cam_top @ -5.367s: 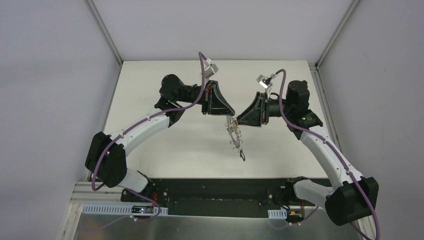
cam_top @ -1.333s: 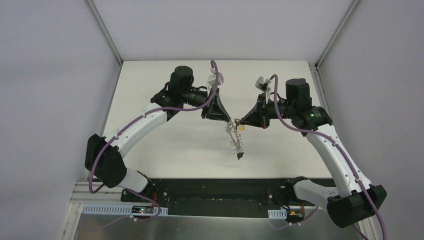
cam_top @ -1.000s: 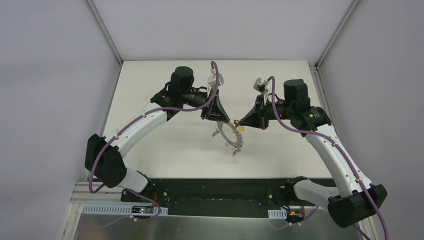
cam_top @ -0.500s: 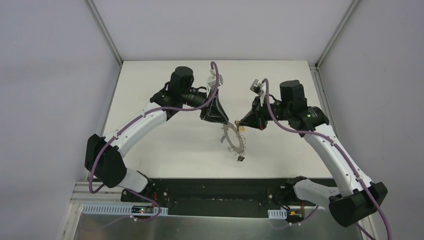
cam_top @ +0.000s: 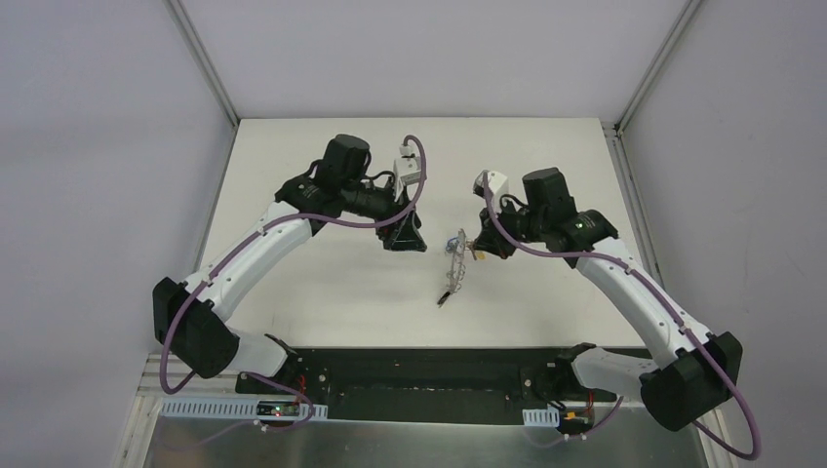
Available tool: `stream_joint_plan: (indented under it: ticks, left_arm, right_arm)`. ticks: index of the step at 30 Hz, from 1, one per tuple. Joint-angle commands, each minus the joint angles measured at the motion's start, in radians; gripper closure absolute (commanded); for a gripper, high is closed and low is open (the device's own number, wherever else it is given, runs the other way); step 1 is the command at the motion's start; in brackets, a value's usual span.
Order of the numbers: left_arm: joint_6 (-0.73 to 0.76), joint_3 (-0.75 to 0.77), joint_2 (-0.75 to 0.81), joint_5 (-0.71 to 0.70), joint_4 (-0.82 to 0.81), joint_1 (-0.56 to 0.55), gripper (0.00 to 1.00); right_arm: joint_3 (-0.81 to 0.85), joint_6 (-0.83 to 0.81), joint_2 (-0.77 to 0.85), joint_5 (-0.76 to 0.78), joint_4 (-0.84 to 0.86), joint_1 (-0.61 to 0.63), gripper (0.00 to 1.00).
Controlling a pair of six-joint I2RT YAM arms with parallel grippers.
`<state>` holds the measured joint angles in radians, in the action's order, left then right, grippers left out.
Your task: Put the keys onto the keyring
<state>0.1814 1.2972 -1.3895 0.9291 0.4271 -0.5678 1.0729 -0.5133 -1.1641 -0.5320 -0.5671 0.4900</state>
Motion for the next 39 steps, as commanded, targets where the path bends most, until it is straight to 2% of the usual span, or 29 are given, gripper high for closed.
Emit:
stream_joint_plan:
  ticks: [1,4,11,18,27,39]
  left_arm:
    - [0.088,0.015,0.071,-0.226,0.102,0.009,0.27]
    - [0.102,0.014,0.087,-0.345,0.145,0.012,0.21]
    - [0.116,-0.004,0.135,-0.531,0.159,0.020,0.19]
    - [0.095,-0.007,0.138,-0.655,0.157,0.022,0.17]
    - [0.080,0.018,0.154,-0.731,0.190,0.023,0.15]
    - [0.086,-0.038,0.221,-0.895,0.177,0.052,0.06]
  right_arm:
    - [-0.054,-0.109,-0.004,0.200,0.012,0.006,1.00]
    - [-0.107,-0.151,-0.004,0.319,0.001,0.006,1.00]
    - [-0.258,-0.219,0.047,0.566,-0.008,0.002,1.00]
    - [-0.348,-0.232,0.023,0.676,-0.004,-0.006,1.00]
    - [-0.405,-0.237,-0.088,0.806,0.024,-0.011,1.00]
    - [-0.406,-0.193,-0.141,0.872,0.017,-0.013,0.73]
